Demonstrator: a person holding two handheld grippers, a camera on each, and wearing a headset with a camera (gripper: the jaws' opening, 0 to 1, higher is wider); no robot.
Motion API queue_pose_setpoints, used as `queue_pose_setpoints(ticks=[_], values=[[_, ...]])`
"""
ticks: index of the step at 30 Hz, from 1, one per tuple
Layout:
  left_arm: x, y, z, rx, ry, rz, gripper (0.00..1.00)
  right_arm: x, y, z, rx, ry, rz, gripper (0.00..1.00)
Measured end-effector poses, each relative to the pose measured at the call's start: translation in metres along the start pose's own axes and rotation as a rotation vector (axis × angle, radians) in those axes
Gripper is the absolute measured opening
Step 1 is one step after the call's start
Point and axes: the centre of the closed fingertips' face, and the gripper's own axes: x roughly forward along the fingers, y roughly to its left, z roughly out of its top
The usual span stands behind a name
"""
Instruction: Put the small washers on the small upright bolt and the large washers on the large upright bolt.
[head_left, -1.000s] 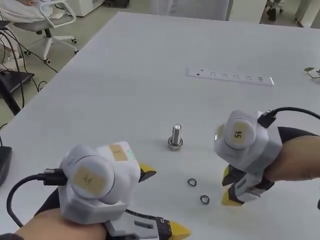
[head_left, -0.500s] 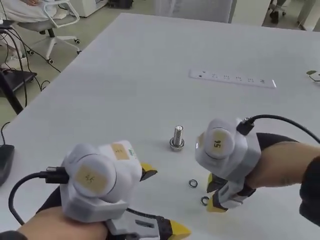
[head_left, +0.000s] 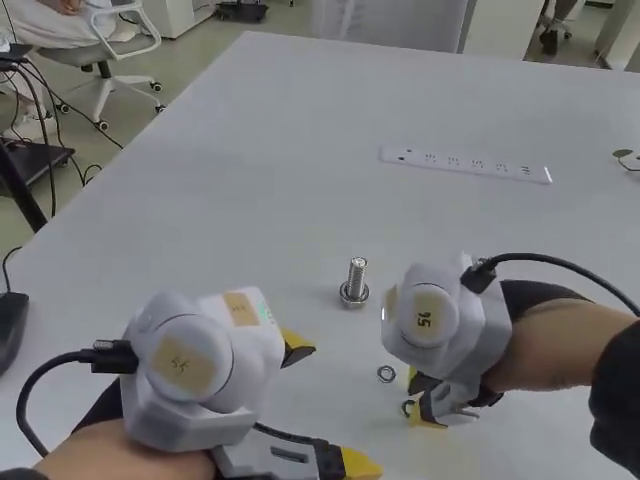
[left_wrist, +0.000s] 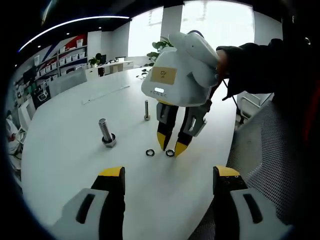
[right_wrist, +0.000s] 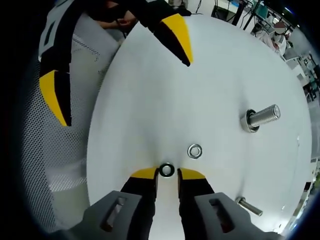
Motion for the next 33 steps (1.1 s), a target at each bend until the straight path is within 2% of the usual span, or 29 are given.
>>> queue_pose_setpoints(ticks=[9, 14, 18, 26, 33], values=[[0.000, -0.001, 0.001, 0.000, -0.003, -0.003, 0.71, -0.001, -0.001, -0.001, 0.013, -0.021, 0.000, 0.14], [-0.001, -0.001, 0.001, -0.002, -0.006, -0.002, 0.70, -0.001, -0.006, -0.005, 0.023, -0.010, -0.013, 0.14], [-0.001, 0.000, 0.001, -0.002, -0.006, -0.001, 0.70, -0.003, -0.013, -0.012, 0.048, -0.014, -0.024, 0.14], [0.000, 0.001, -0.001, -0.004, 0.000, -0.001, 0.70, -0.008, -0.028, -0.036, 0.119, -0.004, -0.047, 0.14], [0.000, 0.001, -0.002, -0.006, 0.003, 0.001, 0.70, -0.010, -0.034, -0.044, 0.163, -0.018, -0.048, 0.14]])
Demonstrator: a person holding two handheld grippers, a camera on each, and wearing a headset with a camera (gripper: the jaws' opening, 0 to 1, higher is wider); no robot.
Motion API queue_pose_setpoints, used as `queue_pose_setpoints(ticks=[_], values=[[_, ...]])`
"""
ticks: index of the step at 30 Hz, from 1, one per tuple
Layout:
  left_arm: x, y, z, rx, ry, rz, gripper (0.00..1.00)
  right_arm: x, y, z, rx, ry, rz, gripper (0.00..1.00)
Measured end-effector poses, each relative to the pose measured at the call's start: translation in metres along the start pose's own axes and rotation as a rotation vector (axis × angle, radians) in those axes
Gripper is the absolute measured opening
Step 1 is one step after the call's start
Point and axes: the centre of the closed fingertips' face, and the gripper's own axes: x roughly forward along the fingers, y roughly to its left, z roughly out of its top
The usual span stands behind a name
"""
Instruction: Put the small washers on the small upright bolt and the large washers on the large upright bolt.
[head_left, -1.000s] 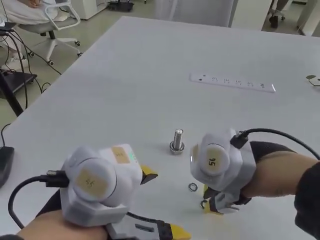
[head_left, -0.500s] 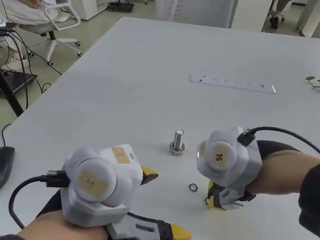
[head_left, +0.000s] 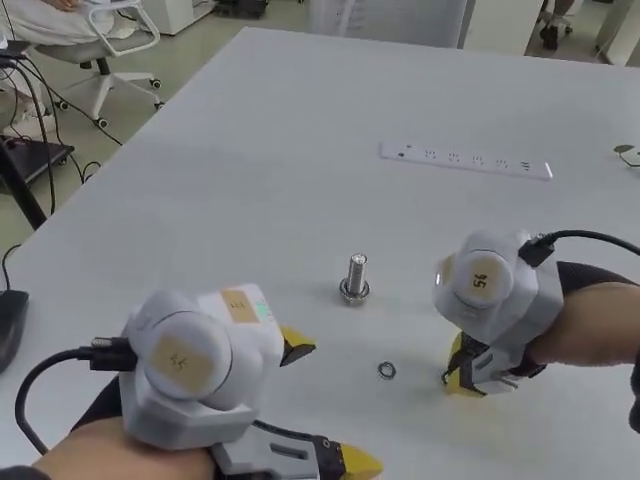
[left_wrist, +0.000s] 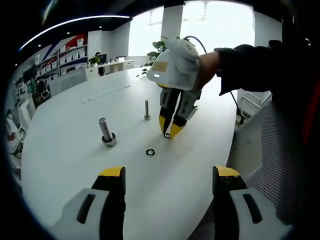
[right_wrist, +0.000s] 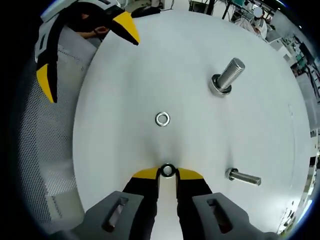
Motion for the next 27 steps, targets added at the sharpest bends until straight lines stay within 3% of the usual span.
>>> queue_pose_setpoints(ticks=[12, 27], values=[[-0.001, 0.000, 0.000, -0.004, -0.001, 0.004, 0.70, 0.000, 0.001, -0.001, 0.011, 0.002, 0.003, 0.14], [0.000, 0.000, 0.000, -0.003, 0.000, 0.001, 0.70, -0.004, -0.002, -0.014, 0.042, 0.027, 0.009, 0.14]])
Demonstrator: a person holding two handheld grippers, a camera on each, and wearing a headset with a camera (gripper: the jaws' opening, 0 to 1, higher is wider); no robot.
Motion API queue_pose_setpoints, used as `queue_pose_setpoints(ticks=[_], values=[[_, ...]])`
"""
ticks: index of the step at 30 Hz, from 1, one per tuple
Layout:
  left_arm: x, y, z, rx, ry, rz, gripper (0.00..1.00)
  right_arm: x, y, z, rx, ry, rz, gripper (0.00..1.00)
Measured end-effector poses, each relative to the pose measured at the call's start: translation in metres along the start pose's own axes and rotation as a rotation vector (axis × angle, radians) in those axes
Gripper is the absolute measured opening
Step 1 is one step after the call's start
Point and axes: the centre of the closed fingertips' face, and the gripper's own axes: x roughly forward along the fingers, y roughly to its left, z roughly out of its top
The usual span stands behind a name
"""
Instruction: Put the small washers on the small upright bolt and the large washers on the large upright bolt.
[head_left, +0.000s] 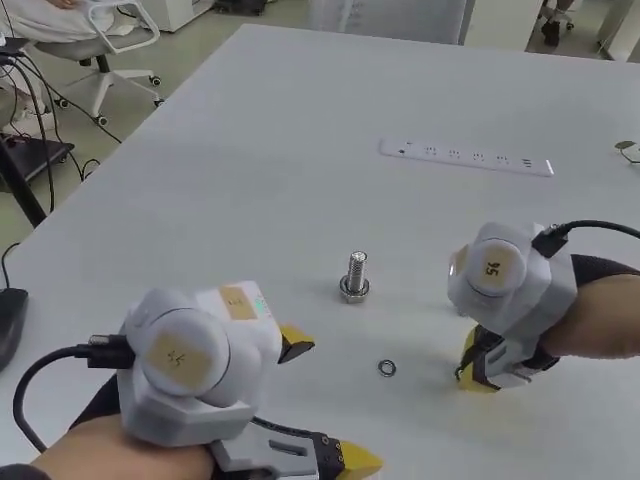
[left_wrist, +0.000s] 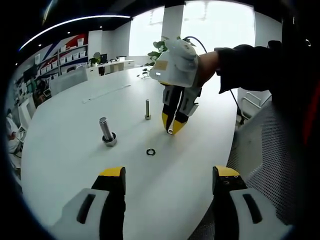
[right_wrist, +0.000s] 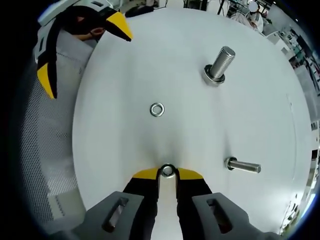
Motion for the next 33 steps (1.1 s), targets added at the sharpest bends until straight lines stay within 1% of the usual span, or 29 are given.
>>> queue_pose_setpoints(ticks=[13, 19, 23, 28, 33], values=[[0.000, -0.002, 0.000, 0.006, 0.003, -0.007, 0.70, -0.011, -0.009, -0.022, 0.042, 0.019, -0.008, 0.14], [0.001, -0.002, 0.000, 0.007, 0.007, -0.009, 0.70, -0.025, -0.022, -0.028, 0.064, 0.014, -0.027, 0.14], [0.001, -0.002, 0.000, 0.005, 0.006, -0.009, 0.70, -0.036, -0.031, -0.028, 0.064, 0.015, -0.044, 0.14], [0.001, -0.002, 0.000, 0.006, 0.006, -0.007, 0.70, -0.051, -0.038, -0.021, 0.060, -0.003, -0.061, 0.14], [0.001, -0.001, 0.000, 0.004, 0.005, -0.005, 0.70, -0.063, -0.046, -0.015, 0.046, -0.001, -0.078, 0.14]])
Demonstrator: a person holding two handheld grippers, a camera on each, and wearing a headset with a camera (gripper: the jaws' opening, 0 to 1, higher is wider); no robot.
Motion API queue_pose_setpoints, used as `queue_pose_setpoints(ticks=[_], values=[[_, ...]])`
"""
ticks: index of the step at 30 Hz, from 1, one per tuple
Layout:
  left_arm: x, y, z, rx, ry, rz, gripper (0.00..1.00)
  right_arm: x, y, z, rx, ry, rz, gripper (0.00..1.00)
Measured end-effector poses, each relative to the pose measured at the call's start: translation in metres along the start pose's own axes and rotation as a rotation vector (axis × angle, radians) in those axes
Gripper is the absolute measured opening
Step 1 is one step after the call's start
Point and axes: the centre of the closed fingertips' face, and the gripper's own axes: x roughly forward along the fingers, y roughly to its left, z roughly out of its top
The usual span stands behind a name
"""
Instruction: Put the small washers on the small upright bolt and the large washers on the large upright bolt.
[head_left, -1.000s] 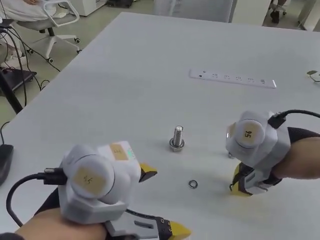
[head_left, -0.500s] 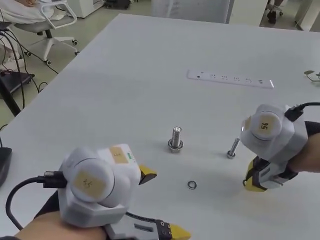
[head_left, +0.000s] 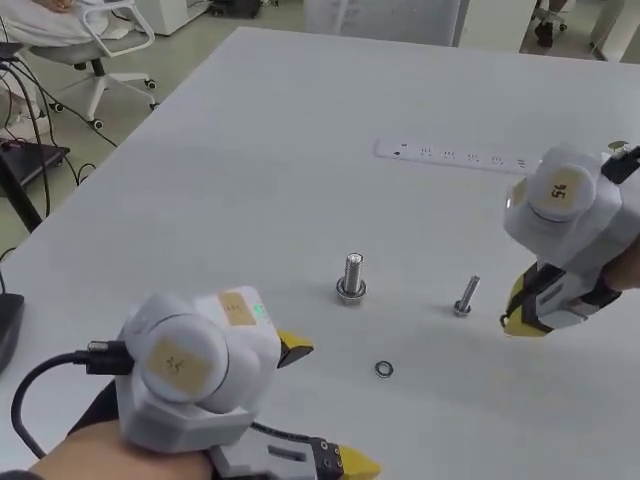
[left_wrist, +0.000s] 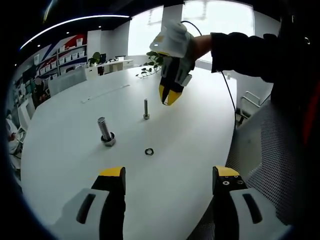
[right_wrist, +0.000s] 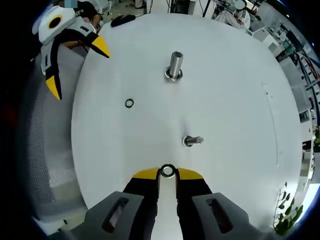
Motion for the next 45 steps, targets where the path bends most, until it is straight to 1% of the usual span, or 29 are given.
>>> queue_pose_setpoints(ticks=[4, 7, 10, 14, 17, 21, 23, 25, 27, 34, 37, 45], values=[[0.000, 0.001, 0.000, -0.003, 0.000, 0.002, 0.70, -0.008, -0.007, 0.009, -0.010, -0.020, -0.007, 0.14], [0.000, 0.001, -0.001, -0.004, 0.001, 0.003, 0.70, -0.012, -0.015, 0.014, -0.029, -0.015, -0.021, 0.14], [0.000, 0.002, -0.001, -0.005, 0.002, 0.005, 0.70, -0.017, -0.024, 0.021, -0.047, -0.022, -0.033, 0.14], [0.000, 0.003, -0.002, -0.009, 0.002, 0.008, 0.70, -0.018, -0.029, 0.027, -0.059, -0.025, -0.035, 0.14], [0.000, 0.004, -0.002, -0.011, 0.000, 0.011, 0.70, -0.015, -0.030, 0.033, -0.071, -0.031, -0.025, 0.14], [0.000, 0.004, -0.002, -0.013, 0.001, 0.013, 0.70, -0.012, -0.034, 0.036, -0.086, -0.023, -0.019, 0.14], [0.000, 0.004, -0.003, -0.013, 0.003, 0.014, 0.70, -0.010, -0.033, 0.037, -0.089, -0.017, -0.004, 0.14], [0.000, 0.004, -0.003, -0.014, 0.004, 0.016, 0.70, -0.007, -0.037, 0.036, -0.092, -0.017, 0.001, 0.14], [0.000, 0.005, -0.003, -0.018, 0.004, 0.016, 0.70, -0.007, -0.033, 0.035, -0.093, -0.011, 0.007, 0.14], [0.000, 0.005, -0.003, -0.020, 0.005, 0.018, 0.70, -0.003, -0.033, 0.036, -0.099, -0.001, 0.026, 0.14], [0.000, 0.005, -0.003, -0.022, 0.004, 0.018, 0.70, 0.001, -0.033, 0.034, -0.098, 0.006, 0.030, 0.14], [0.000, 0.004, -0.003, -0.020, 0.007, 0.019, 0.70, 0.002, -0.034, 0.033, -0.104, 0.014, 0.035, 0.14]])
